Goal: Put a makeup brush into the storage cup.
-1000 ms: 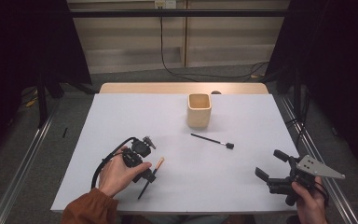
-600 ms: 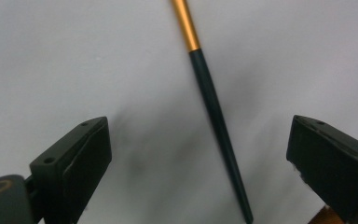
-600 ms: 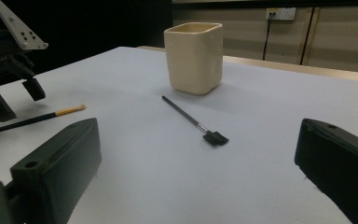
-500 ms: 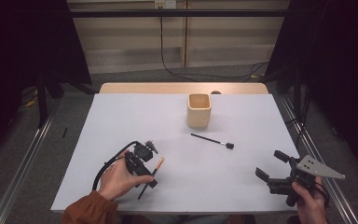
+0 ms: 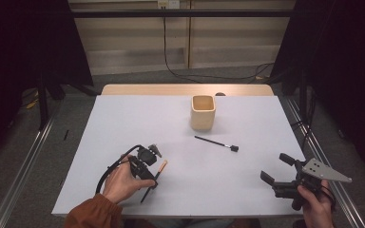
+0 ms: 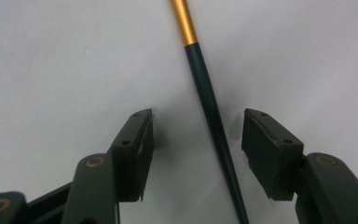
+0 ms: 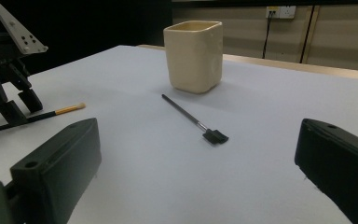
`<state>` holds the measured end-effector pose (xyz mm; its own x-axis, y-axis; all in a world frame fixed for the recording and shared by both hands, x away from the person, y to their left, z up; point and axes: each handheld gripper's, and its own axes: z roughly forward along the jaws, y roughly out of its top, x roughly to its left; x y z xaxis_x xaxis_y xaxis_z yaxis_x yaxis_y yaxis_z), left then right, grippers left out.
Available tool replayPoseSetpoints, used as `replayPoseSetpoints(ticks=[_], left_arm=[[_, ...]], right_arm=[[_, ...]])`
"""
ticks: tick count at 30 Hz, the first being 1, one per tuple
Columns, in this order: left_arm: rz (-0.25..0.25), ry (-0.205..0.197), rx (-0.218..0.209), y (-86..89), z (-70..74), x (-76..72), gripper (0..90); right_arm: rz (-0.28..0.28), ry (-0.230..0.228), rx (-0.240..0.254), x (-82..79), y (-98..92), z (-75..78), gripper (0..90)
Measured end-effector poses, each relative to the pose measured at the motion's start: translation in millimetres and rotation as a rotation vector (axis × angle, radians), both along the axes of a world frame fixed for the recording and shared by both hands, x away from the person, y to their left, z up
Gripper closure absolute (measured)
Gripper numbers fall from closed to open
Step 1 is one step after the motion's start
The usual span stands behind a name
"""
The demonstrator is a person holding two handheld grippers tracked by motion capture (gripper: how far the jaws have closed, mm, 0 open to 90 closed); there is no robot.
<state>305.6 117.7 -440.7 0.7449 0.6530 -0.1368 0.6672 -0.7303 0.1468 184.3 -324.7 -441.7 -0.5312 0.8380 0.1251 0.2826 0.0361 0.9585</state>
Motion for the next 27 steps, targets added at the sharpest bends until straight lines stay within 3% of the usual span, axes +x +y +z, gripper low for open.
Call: replayPoseSetpoints(ticks=[10, 19, 27], left_arm=[[0.013, -0.014, 0.071, -6.6, -0.5, 1.9, 55.5], [-0.001, -0.022, 0.129, -12.7, -0.3, 2.6, 59.5], [0.009, -0.016, 0.114, -12.5, 0.2, 1.9, 76.7]], right_arm=[[0.002, 0.000, 0.001, 0.0, -0.1, 0.0, 0.0], [0.005, 0.000, 0.000, -0.1, 0.0, -0.1, 0.0], [0.011, -0.001, -0.004, -0.1, 0.1, -0.3, 0.0]])
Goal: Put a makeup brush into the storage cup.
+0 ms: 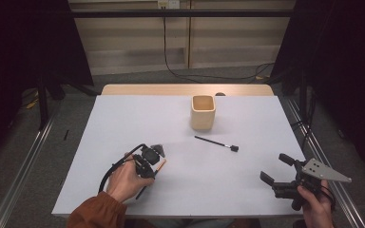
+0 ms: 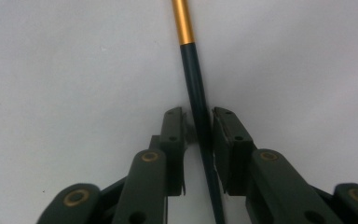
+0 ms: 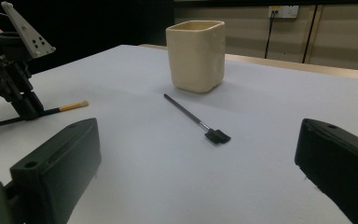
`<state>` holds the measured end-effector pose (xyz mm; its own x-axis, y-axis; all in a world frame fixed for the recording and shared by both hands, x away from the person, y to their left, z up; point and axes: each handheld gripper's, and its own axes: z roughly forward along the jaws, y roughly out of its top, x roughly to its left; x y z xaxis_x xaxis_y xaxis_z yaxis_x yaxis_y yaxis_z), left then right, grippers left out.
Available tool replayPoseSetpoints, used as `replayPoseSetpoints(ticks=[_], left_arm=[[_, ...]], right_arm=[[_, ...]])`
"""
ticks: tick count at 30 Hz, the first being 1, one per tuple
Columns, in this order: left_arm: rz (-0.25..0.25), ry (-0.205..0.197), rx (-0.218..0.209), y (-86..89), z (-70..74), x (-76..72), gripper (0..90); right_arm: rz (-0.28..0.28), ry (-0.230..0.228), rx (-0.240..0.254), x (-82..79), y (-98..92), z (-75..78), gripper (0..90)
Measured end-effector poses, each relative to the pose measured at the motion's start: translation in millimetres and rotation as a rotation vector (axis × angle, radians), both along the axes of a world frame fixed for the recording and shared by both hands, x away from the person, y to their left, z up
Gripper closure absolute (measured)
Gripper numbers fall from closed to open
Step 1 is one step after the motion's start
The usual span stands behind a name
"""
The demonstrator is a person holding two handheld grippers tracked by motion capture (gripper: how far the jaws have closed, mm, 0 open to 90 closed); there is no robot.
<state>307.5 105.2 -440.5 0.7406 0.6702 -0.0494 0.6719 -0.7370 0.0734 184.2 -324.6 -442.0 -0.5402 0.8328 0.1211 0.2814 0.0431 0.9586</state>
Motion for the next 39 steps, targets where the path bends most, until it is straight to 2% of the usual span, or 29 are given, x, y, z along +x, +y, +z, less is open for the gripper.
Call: replayPoseSetpoints(ticks=[3, 10, 13, 16, 21, 32, 37, 39], left_arm=[[-0.008, 0.007, -0.003, 0.1, 0.1, 0.2, 83.7], [0.005, 0.025, -0.024, 3.2, 0.1, 2.6, 83.9], [0.018, 0.032, -0.050, 6.9, 0.2, 3.2, 83.9], [0.010, 0.040, -0.069, 10.9, 0.5, 5.2, 84.1], [0.022, 0.027, -0.085, 12.2, 1.1, 4.1, 84.1], [0.049, -0.010, -0.207, 20.8, 7.9, 5.5, 84.2], [0.045, -0.053, -0.277, 24.7, 12.8, 2.0, 84.2], [0.039, -0.070, -0.317, 27.3, 14.1, 1.6, 84.2]], right_arm=[[0.000, 0.000, 0.000, 0.1, 0.0, -0.1, 0.0], [-0.001, -0.001, 0.000, 0.0, -0.1, -0.1, 0.0], [0.000, -0.001, -0.001, -0.1, 0.0, -0.1, 0.0], [-0.001, -0.001, -0.001, 0.0, -0.1, -0.2, 0.0], [-0.004, 0.000, 0.000, 0.3, 0.2, -0.2, 0.0], [-0.007, -0.001, 0.000, -0.7, 0.7, 0.2, 0.0], [-0.012, -0.001, -0.001, -1.5, 0.2, -0.1, 0.0], [-0.014, -0.002, -0.001, -1.6, -0.1, -0.1, 0.0]])
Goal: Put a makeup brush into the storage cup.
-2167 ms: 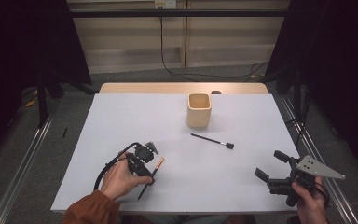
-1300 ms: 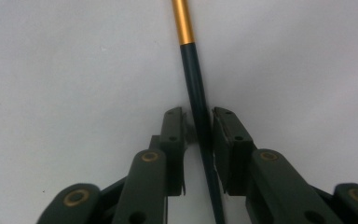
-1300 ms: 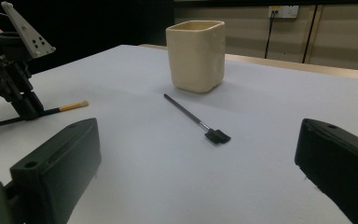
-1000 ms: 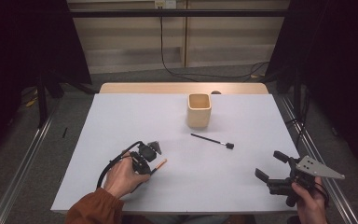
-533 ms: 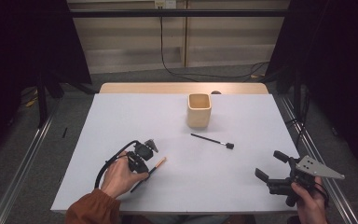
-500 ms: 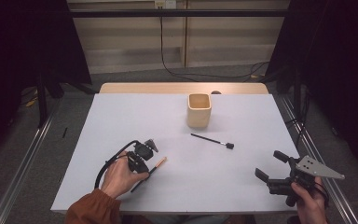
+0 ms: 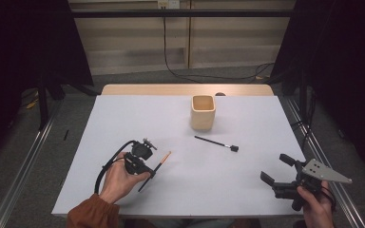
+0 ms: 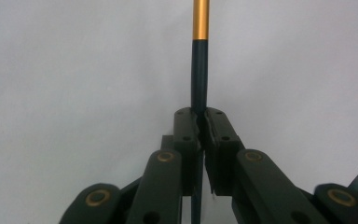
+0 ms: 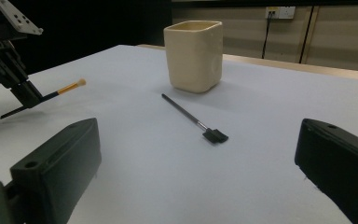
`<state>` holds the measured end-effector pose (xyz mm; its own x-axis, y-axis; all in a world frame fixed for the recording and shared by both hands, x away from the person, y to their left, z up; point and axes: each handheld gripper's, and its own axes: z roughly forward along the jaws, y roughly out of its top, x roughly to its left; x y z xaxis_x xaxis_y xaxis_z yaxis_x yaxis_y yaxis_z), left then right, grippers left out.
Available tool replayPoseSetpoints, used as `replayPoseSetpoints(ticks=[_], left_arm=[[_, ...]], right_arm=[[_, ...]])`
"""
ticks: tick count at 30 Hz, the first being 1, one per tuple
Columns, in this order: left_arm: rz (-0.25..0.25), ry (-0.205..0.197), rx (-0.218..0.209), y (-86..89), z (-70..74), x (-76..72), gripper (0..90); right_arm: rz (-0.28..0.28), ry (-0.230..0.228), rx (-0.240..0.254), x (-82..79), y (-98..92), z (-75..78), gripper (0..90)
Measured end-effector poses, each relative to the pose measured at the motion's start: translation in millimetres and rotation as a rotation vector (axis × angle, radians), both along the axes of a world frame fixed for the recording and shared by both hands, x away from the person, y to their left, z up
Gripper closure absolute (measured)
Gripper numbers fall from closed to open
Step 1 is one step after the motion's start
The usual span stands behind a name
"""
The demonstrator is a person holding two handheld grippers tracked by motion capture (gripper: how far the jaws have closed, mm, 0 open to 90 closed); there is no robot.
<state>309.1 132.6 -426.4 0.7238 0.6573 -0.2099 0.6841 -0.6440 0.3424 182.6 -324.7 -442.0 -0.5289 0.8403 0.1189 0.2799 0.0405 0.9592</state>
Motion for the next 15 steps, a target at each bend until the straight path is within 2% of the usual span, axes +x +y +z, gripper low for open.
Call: replayPoseSetpoints(ticks=[4, 7, 11, 13, 15], left_arm=[[0.014, -0.022, -0.064, 6.0, 0.9, -0.5, 84.2], [0.012, -0.043, -0.094, 8.4, 1.3, -1.5, 84.2], [-0.001, -0.081, -0.160, 11.3, 5.8, -3.5, 84.1], [-0.021, -0.086, -0.187, 12.2, 6.7, -4.1, 84.0], [-0.016, -0.109, -0.220, 13.0, 6.5, -5.6, 84.1]], right_arm=[[0.000, 0.000, -0.001, -0.2, 0.2, 0.0, 0.0], [-0.001, 0.001, -0.001, 0.1, 0.1, -0.1, 0.0], [0.001, 0.000, -0.003, 0.9, 0.5, -0.2, 0.0], [0.005, -0.004, -0.003, 1.3, 0.9, -0.2, 0.0], [0.006, -0.004, -0.003, 1.4, 0.9, -0.2, 0.0]])
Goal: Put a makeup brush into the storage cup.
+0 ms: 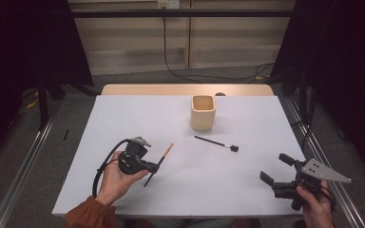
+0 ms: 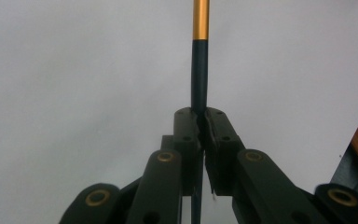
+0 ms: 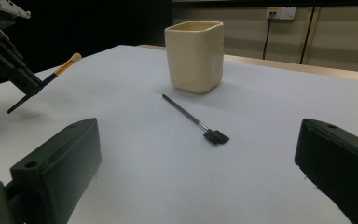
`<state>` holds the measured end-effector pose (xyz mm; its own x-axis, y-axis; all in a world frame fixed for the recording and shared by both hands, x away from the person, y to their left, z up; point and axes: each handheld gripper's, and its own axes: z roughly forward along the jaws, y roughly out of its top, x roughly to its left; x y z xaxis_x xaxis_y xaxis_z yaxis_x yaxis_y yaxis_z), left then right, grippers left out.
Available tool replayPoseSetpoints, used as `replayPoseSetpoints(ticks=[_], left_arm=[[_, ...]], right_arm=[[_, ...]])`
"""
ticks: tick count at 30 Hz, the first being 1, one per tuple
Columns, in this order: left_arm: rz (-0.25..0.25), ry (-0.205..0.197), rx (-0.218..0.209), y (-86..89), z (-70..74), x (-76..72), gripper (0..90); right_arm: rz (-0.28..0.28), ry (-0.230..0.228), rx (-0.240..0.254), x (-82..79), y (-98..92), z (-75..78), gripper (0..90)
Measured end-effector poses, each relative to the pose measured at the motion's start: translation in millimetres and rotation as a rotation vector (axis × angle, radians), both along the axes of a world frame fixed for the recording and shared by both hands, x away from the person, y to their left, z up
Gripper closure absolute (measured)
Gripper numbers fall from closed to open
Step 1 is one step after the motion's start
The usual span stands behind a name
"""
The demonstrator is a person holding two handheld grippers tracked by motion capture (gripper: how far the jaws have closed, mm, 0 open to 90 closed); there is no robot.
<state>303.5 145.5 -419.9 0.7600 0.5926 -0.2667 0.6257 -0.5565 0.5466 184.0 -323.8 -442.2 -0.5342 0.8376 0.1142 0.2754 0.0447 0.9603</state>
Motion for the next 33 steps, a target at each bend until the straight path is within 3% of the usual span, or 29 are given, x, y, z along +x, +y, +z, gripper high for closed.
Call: replayPoseSetpoints(ticks=[2, 8, 16, 21, 23, 33], left_arm=[[0.023, -0.012, -0.049, 1.9, -0.7, -1.1, 84.1], [0.032, -0.067, -0.105, 8.4, -1.0, -3.5, 84.2], [0.009, -0.199, -0.166, 8.4, 3.5, -9.0, 84.2], [0.004, -0.282, -0.239, 10.2, 5.4, -10.8, 84.2], [0.005, -0.301, -0.296, 11.5, 5.1, -10.9, 84.1], [0.008, -0.354, -0.429, 12.6, 3.1, -15.6, 84.0]], right_arm=[[0.001, 0.000, 0.001, 0.2, 0.1, 0.0, 0.0], [0.003, 0.000, 0.001, 0.2, 0.4, 0.2, 0.0], [0.002, 0.000, 0.000, 0.0, 0.4, 0.2, 0.0], [0.000, 0.000, 0.005, -0.8, 0.3, 0.3, 0.0], [0.001, 0.000, 0.005, -0.9, 0.4, 0.3, 0.0], [0.001, -0.002, 0.004, -1.6, 0.3, 0.6, 0.0]])
